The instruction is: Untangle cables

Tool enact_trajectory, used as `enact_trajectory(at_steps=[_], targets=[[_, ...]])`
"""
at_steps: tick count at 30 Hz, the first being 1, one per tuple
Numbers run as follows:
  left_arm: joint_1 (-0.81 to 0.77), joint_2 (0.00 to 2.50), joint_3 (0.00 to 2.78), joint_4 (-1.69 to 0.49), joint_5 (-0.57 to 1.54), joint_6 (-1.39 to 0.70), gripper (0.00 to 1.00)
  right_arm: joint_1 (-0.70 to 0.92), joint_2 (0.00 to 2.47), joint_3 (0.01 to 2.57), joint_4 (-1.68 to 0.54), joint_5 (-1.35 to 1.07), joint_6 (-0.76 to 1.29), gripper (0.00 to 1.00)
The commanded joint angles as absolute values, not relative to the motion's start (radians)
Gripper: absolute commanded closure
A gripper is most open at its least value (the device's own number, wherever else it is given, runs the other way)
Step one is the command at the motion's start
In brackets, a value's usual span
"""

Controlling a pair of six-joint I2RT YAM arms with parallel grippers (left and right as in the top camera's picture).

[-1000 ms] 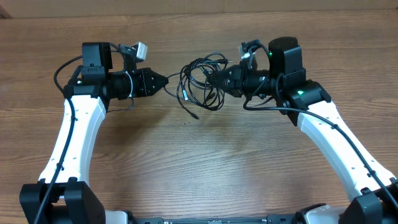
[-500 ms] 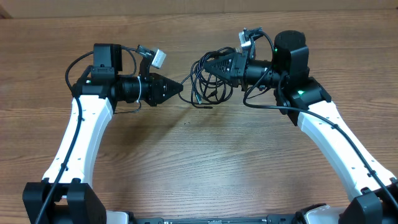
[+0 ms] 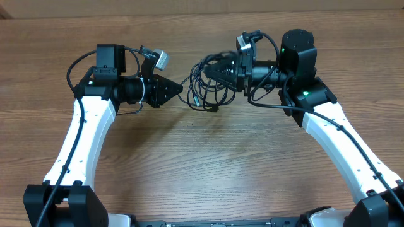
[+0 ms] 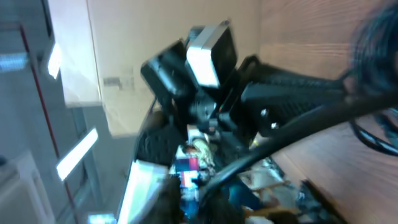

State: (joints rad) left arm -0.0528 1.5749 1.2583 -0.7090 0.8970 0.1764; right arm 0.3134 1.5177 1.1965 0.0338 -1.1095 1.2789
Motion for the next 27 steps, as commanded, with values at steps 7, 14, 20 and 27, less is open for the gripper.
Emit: enact_trajectory(at_steps=[7, 14, 20, 27], targets=[[-0.059, 1.558, 1.28, -0.596, 1.308, 0.189, 0.95, 0.306, 1.517, 1.199, -0.071, -1.164, 1.025, 0.08], [-0.059, 1.558, 1.28, -0.43, 1.362, -0.061, 0.96, 0.306, 1.517, 1.199, -0.212, -1.078, 0.939, 0.0], [-0.057, 1.558, 1.28, -0.33, 1.358, -0.184, 0.96, 0.306, 1.517, 1.199, -0.376, -0.96, 0.871, 0.0], [-0.057, 1.558, 1.28, -0.352, 1.272, -0.174, 0.96, 0.306, 1.517, 1.199, -0.464, -0.904, 0.797, 0.0]])
